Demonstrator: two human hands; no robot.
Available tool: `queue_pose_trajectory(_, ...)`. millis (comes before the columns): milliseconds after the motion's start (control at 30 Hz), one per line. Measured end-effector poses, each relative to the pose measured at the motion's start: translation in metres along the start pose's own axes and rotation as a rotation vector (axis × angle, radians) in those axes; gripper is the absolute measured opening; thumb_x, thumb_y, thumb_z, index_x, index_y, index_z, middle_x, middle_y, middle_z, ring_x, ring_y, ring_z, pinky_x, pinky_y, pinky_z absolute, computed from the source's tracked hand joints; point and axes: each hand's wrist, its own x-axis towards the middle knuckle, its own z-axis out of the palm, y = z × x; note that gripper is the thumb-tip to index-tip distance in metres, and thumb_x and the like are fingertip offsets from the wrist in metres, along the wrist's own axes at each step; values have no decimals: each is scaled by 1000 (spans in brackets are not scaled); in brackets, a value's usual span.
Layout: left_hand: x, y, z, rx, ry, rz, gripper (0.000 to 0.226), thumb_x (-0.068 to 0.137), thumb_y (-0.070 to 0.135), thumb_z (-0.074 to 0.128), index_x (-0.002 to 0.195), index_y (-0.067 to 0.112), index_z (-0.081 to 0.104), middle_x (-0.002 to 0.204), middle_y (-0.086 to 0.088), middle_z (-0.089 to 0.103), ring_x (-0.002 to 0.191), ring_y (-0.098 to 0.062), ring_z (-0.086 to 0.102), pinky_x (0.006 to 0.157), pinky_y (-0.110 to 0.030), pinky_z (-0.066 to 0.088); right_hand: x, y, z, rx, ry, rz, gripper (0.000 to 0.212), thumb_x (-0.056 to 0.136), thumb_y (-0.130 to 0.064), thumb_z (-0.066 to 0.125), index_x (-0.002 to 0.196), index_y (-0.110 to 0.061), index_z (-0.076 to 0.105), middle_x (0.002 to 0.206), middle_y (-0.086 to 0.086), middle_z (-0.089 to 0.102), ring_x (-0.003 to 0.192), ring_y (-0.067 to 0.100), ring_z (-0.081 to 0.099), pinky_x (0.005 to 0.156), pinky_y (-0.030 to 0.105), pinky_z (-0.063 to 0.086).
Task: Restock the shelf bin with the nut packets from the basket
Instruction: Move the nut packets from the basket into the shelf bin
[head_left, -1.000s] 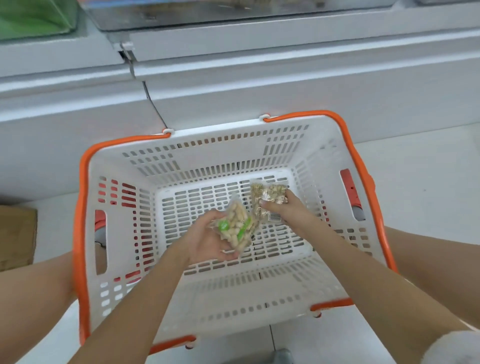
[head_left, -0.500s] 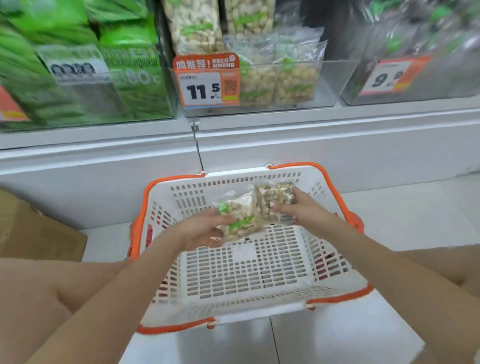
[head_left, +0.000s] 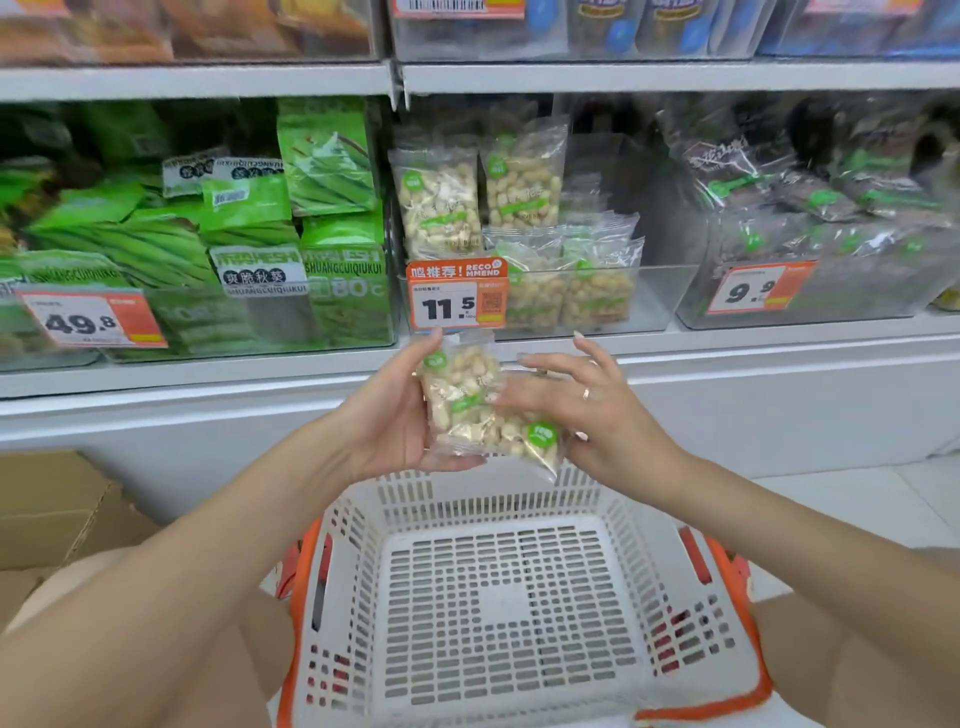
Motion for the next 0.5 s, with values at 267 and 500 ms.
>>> queue_pose_trajectory(267,8,-17,11,105,-28,130,46,61,6,72,105,18,65,97,-3,74,83,-15,71,63,-29,59,-2,16,15,-180,112,-128,30,90,-18,53,113,-36,59,132,-4,56,126,19,48,109,51,27)
queue_pose_trajectory(500,17,-21,6,128,105,167,44,74,-11,69,106,18,62,92,-1,74,76,-14,72,59,-26,59,7,16,-7,208,-389,230,74,73,-19,65,137,-46,40,152,-20,23,137,1,24,110,35,31)
